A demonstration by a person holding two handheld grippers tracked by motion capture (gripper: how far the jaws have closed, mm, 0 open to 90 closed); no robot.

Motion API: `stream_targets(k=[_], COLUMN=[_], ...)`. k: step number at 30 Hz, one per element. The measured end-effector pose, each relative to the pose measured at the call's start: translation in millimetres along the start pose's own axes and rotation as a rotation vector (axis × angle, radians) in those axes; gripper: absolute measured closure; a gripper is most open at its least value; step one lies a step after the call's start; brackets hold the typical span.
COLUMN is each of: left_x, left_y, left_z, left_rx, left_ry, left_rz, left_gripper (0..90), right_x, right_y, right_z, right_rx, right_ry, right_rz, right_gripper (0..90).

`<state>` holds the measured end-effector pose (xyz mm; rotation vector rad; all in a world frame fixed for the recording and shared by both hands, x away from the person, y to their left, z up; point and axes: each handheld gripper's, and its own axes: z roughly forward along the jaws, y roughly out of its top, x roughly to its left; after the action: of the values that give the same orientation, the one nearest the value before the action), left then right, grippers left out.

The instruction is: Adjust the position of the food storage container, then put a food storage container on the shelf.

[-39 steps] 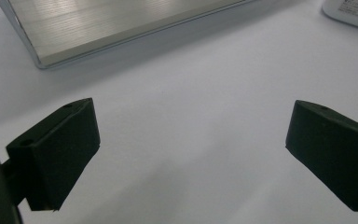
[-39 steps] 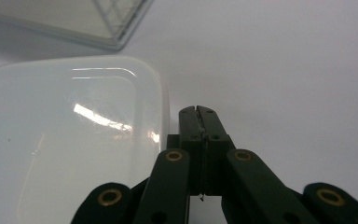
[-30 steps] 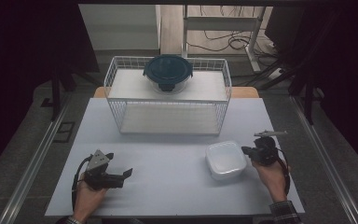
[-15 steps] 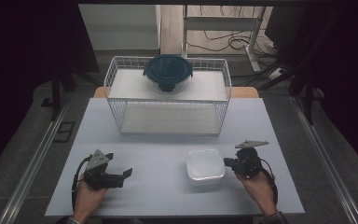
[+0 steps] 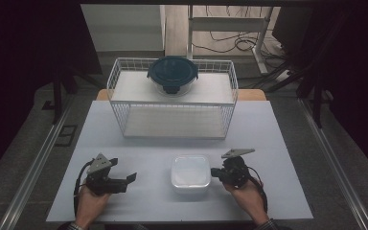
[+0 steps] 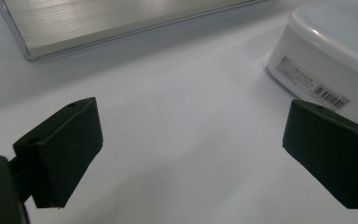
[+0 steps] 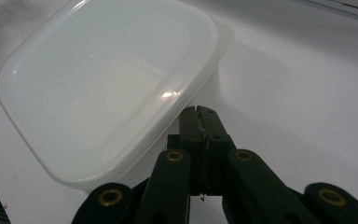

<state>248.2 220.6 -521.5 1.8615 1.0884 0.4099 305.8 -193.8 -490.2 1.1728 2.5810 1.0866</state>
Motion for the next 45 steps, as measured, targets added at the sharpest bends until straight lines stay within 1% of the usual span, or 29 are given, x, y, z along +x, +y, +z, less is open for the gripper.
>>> stream_targets(k=[1,5,8,11,13,14,17,18,19,21,23,26,27,28,31,34,36,38,42,45], left_x=[-0.6,-2.2,-3.9,-5.2,-5.5,-5.7,-6.7,-6.9,-7.2,-7.7,-8.3,-10.2,-11.0,-12.0,-18.2,-26.1,-31.2,-35.6,-44.5,-53.8], left_y=[0.2,0.8,0.9,1.5,1.9,1.9,1.7,1.7,1.7,2.1,3.5,5.9,6.6,7.5,11.7,16.8,20.0,23.5,34.4,45.0], left_z=[0.0,0.5,1.9,1.8,1.9,2.0,3.0,3.4,4.0,4.6,4.7,3.6,3.3,3.5,4.9,8.5,12.8,17.5,27.8,37.3], left_rx=[0.000,0.004,0.016,0.022,0.025,0.027,0.036,0.040,0.044,0.048,0.051,0.044,0.041,0.039,0.039,0.036,0.038,0.039,0.028,0.026], left_ry=[0.000,-0.009,-0.010,-0.015,-0.023,-0.025,-0.023,-0.024,-0.024,-0.024,-0.031,-0.059,-0.074,-0.092,-0.113,-0.135,-0.143,-0.152,-0.191,-0.195], left_rz=[0.003,0.009,0.014,0.016,0.013,0.011,0.017,0.017,0.016,0.015,0.009,0.003,0.003,0.000,0.010,0.018,0.027,0.033,0.033,0.062], left_gripper=[4.4,4.5,4.7,4.8,5.0,5.0,4.9,4.9,4.8,4.7,3.6,2.2,2.2,2.2,3.1,4.9,6.0,6.3,6.8,6.8], right_x=[1.9,8.3,13.7,14.5,11.1,9.4,1.5,-1.1,-3.2,-5.0,-3.7,-0.4,-0.2,0.4,1.5,6.4,12.1,16.7,22.0,24.9], right_y=[0.7,3.6,6.4,6.2,4.0,2.2,-5.6,-7.8,-9.5,-11.3,-10.3,-7.7,-7.0,-6.5,-4.4,-1.5,0.2,1.6,5.8,9.6], right_z=[2.3,8.4,12.7,11.1,3.5,-1.1,-11.7,-13.1,-13.6,-12.7,-13.1,-14.0,-14.3,-14.9,-16.1,-16.7,-17.0,-16.7,-13.3,-8.9], right_rx=[0.008,-0.002,-0.001,-0.004,-0.022,-0.035,-0.076,-0.084,-0.081,-0.078,-0.098,-0.116,-0.119,-0.120,-0.113,-0.119,-0.130,-0.145,-0.163,-0.172], right_ry=[0.001,0.021,0.027,0.009,-0.037,-0.053,-0.050,-0.052,-0.058,-0.068,-0.070,-0.071,-0.073,-0.068,-0.049,-0.048,-0.053,-0.044,-0.024,-0.005], right_rz=[-0.005,-0.011,-0.028,-0.044,-0.075,-0.079,-0.070,-0.068,-0.067,-0.079,-0.092,-0.106,-0.108,-0.100,-0.090,-0.105,-0.121,-0.131,-0.130,-0.113], right_gripper=[89.3,89.3,89.3,88.4,80.1,73.0,50.3,44.3,39.6,30.6,22.5,14.4,12.1,10.6,8.3,8.3,9.7,11.5,13.0,13.4])
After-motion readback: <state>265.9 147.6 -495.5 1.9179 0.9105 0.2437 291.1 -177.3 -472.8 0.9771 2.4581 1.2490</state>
